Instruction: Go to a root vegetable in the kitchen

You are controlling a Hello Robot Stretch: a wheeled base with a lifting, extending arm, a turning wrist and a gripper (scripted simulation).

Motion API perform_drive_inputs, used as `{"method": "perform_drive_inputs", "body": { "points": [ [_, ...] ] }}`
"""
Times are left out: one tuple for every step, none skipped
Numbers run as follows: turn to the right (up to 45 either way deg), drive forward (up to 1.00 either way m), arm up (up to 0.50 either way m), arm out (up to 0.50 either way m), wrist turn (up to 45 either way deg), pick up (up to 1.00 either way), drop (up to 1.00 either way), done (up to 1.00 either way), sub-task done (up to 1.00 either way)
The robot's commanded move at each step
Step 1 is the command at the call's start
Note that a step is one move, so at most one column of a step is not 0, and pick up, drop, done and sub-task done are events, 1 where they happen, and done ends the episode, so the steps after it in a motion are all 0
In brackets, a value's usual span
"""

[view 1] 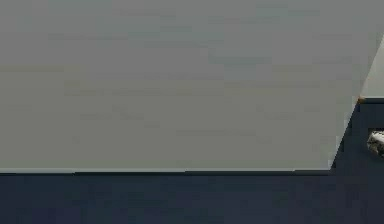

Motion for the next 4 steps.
{"method": "perform_drive_inputs", "body": {
  "points": [
    [42.0, 0.00, 0.00, 0.00, 0.0, 0.00, 0.00, 0.00, 0.00],
    [0.0, 0.25, 0.00, 0.00, 0.0, 0.00, 0.00, 0.00, 0.00],
    [45.0, 0.00, 0.00, 0.00, 0.0, 0.00, 0.00, 0.00, 0.00],
    [3.0, 0.00, 0.00, 0.00, 0.0, 0.00, 0.00, 0.00, 0.00]
  ]
}}
